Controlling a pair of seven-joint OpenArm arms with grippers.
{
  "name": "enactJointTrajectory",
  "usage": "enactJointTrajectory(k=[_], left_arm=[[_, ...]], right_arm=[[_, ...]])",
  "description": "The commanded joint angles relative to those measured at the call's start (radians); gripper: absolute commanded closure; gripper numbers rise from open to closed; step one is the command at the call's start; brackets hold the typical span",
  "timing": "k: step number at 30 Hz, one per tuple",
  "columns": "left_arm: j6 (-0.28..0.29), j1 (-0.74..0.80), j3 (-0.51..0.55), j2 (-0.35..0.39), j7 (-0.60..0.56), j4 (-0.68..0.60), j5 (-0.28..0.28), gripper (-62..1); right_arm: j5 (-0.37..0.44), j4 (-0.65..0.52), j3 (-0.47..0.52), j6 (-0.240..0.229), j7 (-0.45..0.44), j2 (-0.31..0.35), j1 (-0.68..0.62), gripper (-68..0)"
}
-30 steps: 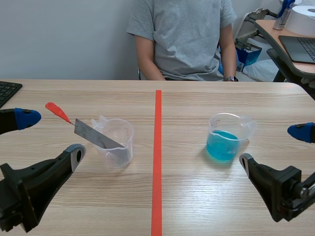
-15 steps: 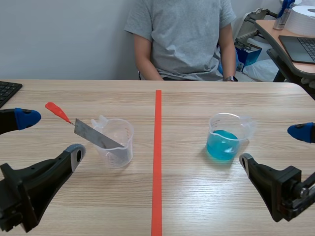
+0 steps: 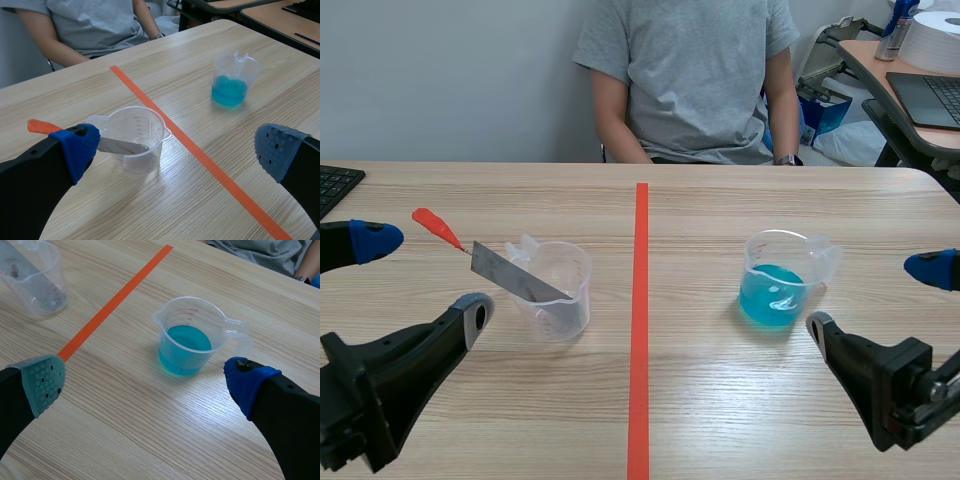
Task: Do the redox reaction experiment.
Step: 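Lift the metal plate out of the left beaker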
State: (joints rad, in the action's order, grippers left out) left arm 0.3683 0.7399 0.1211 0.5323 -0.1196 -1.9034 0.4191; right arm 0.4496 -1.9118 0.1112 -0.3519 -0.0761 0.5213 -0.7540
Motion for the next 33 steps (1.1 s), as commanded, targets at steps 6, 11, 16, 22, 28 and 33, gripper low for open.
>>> enactJointTrajectory(k=[6, 11, 16, 22, 28, 33], left_arm=[[0.000, 0.008, 0.001, 0.000, -0.010, -0.011, 0.006, -62.3], [0.000, 0.008, 0.001, 0.000, -0.010, -0.011, 0.006, -62.3], [0.000, 0.008, 0.001, 0.000, -0.010, -0.011, 0.006, -62.3], [-0.002, 0.008, 0.001, 0.000, -0.010, -0.011, 0.006, -62.3], [-0.002, 0.008, 0.001, 0.000, -0.010, -0.011, 0.006, -62.3], [-0.006, 0.008, 0.001, 0.000, -0.010, -0.011, 0.005, -62.3]], right_arm=[[-0.001, -0.016, 0.012, 0.006, -0.016, 0.010, 0.003, -67.9], [-0.001, -0.016, 0.012, 0.005, -0.016, 0.010, 0.003, -67.9], [-0.001, -0.016, 0.012, -0.041, -0.016, 0.010, 0.003, -67.9], [-0.001, -0.016, 0.012, -0.042, -0.018, 0.010, 0.003, -67.9], [-0.001, -0.016, 0.012, -0.042, -0.020, 0.010, 0.004, -67.9], [-0.002, -0.016, 0.012, -0.043, -0.064, 0.011, 0.006, -67.9]])
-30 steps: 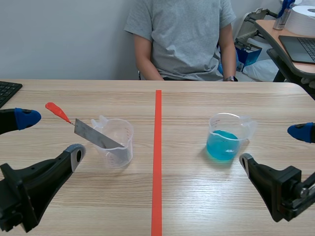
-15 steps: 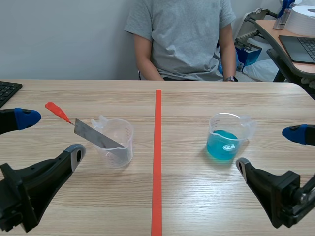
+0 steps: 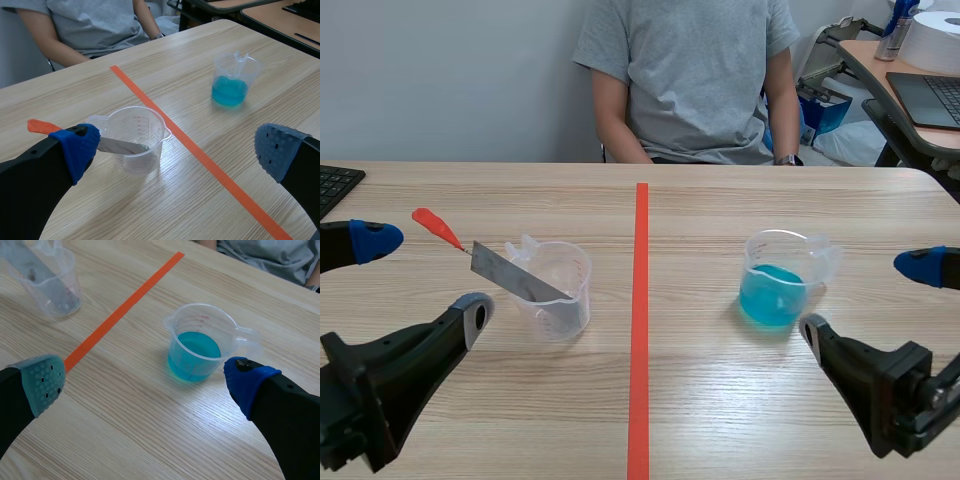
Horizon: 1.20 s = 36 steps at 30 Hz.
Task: Do the redox reaction experiment.
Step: 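Lift the metal plate out of the left beaker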
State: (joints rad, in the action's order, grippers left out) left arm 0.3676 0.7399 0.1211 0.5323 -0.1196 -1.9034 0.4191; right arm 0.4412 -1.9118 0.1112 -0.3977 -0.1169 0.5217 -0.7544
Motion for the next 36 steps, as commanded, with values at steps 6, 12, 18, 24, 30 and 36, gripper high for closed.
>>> enactJointTrajectory(k=[6, 12, 18, 24, 30, 36], left_arm=[[-0.038, 0.011, 0.005, 0.000, 0.124, -0.006, 0.003, -62.3], [-0.130, 0.043, 0.063, 0.000, 0.201, 0.060, -0.036, -62.3], [-0.173, 0.102, 0.133, 0.000, 0.187, 0.190, -0.039, -62.3], [-0.171, 0.164, 0.143, -0.001, 0.138, 0.346, -0.042, -62.3], [-0.172, 0.194, 0.143, -0.041, 0.104, 0.489, -0.035, -62.3], [-0.166, 0.186, 0.126, -0.105, 0.025, 0.616, -0.035, -62.3]], right_arm=[[-0.032, -0.016, -0.007, -0.023, -0.080, 0.011, 0.043, -67.9], [-0.060, -0.016, -0.100, -0.023, -0.081, 0.021, 0.125, -67.9], [-0.076, -0.016, -0.220, -0.023, -0.080, 0.021, 0.223, -67.9], [-0.103, -0.016, -0.371, -0.021, -0.061, 0.020, 0.343, -67.9], [-0.123, -0.013, -0.534, -0.002, -0.002, -0.005, 0.473, -67.9], [-0.148, 0.056, -0.694, 0.016, 0.057, -0.087, 0.615, -67.9]])
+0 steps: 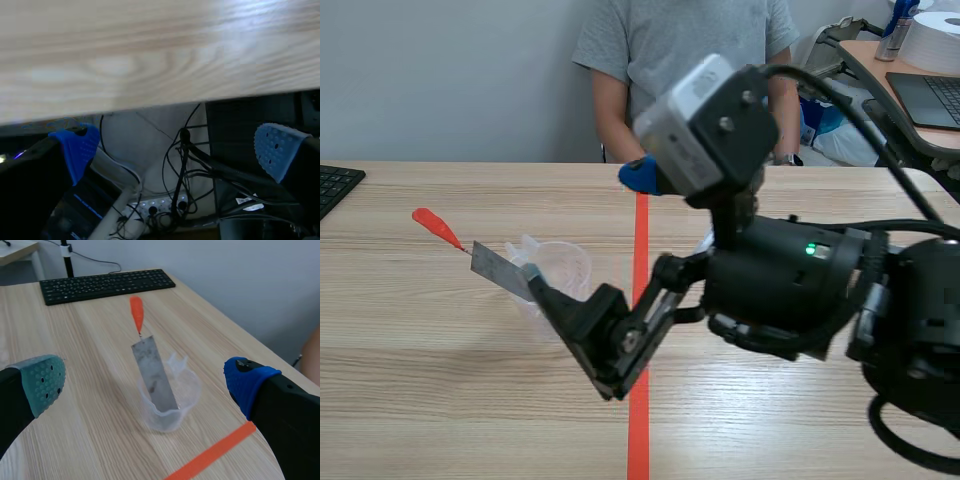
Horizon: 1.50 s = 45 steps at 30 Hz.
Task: Do the redox reaction experiment.
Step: 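Lift the metal plate out of the left beaker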
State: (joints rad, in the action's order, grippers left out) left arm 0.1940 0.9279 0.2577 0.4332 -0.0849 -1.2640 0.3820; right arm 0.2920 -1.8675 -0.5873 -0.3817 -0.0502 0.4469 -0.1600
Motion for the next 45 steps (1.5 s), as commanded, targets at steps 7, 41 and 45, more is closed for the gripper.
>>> enactJointTrajectory(k=[7, 41, 45], left_arm=[[0.014, -0.118, -0.068, -0.046, -0.010, 0.138, -0.006, -62.3], [0.010, -0.330, -0.124, -0.053, -0.027, 0.407, -0.009, -62.3], [0.010, -0.330, -0.124, -0.053, -0.027, 0.407, -0.009, -62.3]], right_arm=[[-0.002, 0.169, -0.141, 0.000, 0.027, -0.137, 0.179, -67.9], [-0.031, 0.879, -0.449, 0.256, 0.072, -0.602, 0.640, -64.4], [-0.031, 0.879, -0.449, 0.256, 0.066, -0.602, 0.640, -52.1]])
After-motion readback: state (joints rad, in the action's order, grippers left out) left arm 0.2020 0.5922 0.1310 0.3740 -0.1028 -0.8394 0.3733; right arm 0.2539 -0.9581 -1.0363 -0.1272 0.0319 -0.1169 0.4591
